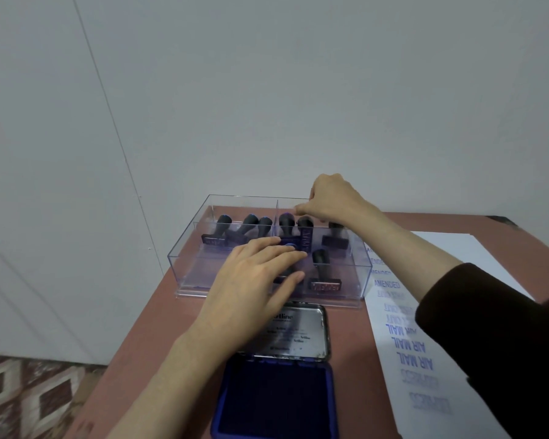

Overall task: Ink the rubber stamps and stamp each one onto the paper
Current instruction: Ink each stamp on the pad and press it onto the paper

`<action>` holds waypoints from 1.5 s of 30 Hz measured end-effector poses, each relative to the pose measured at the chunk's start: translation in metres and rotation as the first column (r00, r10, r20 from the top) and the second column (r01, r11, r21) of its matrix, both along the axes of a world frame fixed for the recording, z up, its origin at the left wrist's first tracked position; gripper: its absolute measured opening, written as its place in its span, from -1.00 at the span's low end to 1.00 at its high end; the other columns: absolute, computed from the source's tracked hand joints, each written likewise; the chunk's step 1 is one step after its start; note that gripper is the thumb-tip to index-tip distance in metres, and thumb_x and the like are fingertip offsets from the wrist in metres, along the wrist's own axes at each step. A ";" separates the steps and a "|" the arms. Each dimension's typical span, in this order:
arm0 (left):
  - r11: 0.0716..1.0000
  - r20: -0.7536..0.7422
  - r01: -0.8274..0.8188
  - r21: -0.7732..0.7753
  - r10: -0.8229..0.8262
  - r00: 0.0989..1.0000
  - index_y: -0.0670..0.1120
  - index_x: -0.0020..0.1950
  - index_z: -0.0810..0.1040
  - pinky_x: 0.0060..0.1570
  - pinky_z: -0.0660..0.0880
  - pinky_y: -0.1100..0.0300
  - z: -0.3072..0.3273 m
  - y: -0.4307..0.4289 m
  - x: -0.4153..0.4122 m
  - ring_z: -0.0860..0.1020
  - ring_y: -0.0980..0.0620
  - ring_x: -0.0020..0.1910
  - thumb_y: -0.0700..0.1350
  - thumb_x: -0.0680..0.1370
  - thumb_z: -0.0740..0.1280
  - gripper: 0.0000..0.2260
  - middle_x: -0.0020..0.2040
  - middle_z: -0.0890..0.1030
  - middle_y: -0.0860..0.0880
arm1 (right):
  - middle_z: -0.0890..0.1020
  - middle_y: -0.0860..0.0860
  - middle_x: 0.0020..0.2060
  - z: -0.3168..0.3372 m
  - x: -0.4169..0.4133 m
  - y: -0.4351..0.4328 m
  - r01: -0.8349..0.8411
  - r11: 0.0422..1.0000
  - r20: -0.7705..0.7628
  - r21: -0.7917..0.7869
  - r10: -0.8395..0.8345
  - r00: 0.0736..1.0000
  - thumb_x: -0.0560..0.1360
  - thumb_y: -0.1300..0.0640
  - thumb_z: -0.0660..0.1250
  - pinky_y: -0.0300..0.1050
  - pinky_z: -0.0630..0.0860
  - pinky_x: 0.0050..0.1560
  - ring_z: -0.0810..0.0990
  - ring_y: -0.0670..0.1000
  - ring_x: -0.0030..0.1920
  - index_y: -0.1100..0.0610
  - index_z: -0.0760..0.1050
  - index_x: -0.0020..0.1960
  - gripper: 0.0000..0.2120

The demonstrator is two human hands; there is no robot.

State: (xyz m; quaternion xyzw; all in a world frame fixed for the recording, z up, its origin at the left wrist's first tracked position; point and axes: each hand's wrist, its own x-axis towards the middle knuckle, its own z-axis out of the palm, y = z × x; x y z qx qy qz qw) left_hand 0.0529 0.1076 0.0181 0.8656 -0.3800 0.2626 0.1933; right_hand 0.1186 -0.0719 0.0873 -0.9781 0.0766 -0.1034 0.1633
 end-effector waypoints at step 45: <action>0.973 0.055 -0.033 -0.228 0.047 0.997 -0.08 -0.03 0.59 -0.08 0.34 0.27 0.016 0.018 -0.020 0.42 0.05 -0.07 0.00 0.54 0.17 -0.75 -0.12 0.54 0.04 | 0.51 0.05 -0.35 0.017 -0.078 0.006 -0.234 0.239 0.235 0.942 0.025 0.972 0.46 0.33 0.36 -0.26 0.32 -0.54 0.39 -0.02 -0.46 0.21 0.51 0.01 -0.85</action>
